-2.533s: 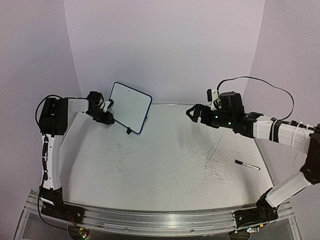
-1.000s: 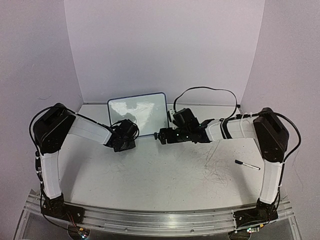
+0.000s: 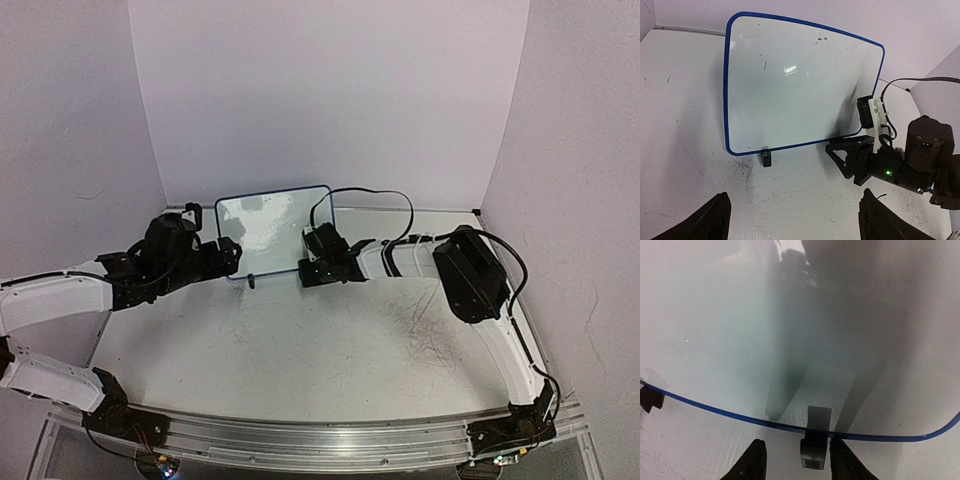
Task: Write a sentence on the whiteboard
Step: Move the whiteboard stand to the center of the board.
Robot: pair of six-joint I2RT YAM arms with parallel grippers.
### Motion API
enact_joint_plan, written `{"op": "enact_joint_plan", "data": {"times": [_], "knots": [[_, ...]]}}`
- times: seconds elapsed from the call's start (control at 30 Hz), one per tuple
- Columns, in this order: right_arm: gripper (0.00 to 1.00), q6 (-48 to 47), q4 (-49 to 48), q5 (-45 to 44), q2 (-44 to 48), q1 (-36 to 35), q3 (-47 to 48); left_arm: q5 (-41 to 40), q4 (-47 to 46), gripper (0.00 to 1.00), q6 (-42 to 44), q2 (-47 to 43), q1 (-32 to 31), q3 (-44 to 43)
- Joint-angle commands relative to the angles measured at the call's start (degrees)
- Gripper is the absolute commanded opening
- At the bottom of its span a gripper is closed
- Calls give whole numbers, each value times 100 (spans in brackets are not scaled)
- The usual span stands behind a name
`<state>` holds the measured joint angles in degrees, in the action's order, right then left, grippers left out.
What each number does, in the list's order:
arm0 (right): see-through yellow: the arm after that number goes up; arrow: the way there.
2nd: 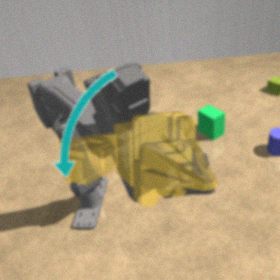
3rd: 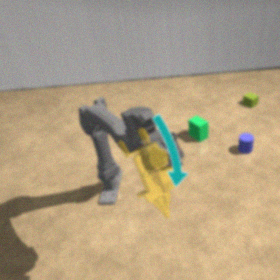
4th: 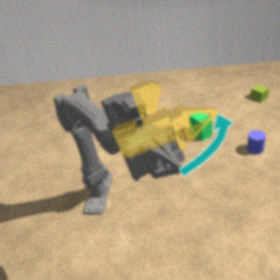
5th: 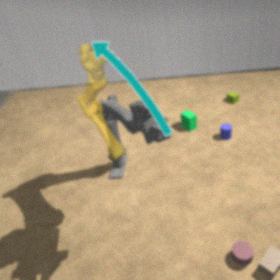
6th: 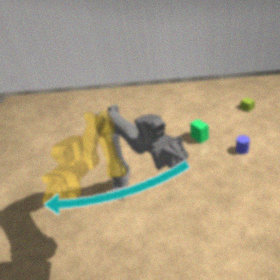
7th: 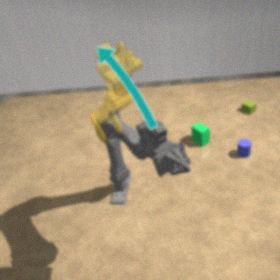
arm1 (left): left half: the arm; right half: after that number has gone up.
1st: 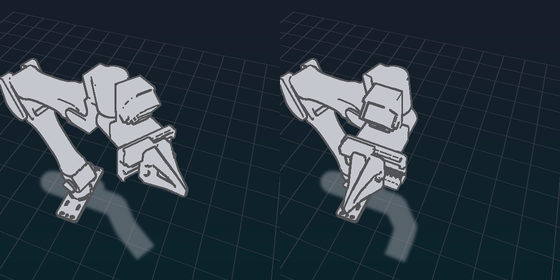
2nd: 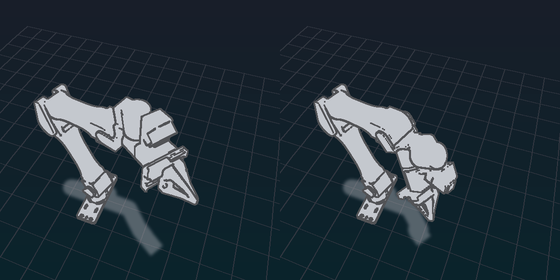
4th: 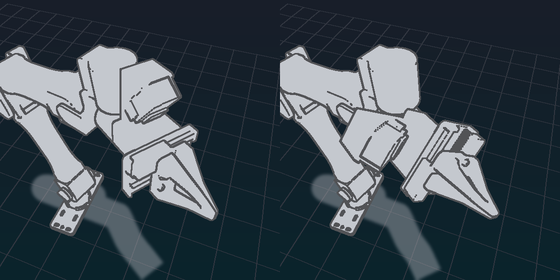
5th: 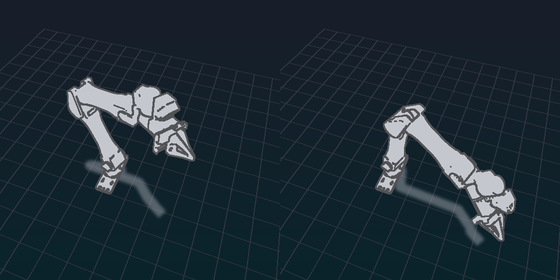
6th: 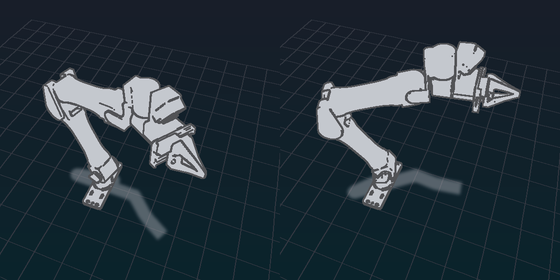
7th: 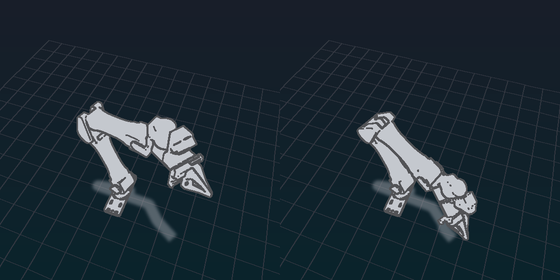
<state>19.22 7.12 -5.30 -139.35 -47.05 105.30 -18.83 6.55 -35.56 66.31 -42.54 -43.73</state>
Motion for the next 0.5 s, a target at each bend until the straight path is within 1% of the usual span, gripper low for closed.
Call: {"op": "enact_joint_plan", "data": {"times": [0.0,0.07,0.1,0.33,0.47], "knots": [[43,10,45,-205,-209,-39,437,-199,-115,90,96,-544,13,203],[38,-42,53,-179,-255,-36,559,-323,-110,90,50,-755,12,296],[33,-69,53,-180,-275,-35,609,-366,-112,90,37,-840,12,334],[18,-295,53,-279,-265,-39,637,-515,-41,91,100,-1098,15,350],[1,-428,40,-354,-158,-37,514,-628,39,91,134,-1208,12,269]]}}
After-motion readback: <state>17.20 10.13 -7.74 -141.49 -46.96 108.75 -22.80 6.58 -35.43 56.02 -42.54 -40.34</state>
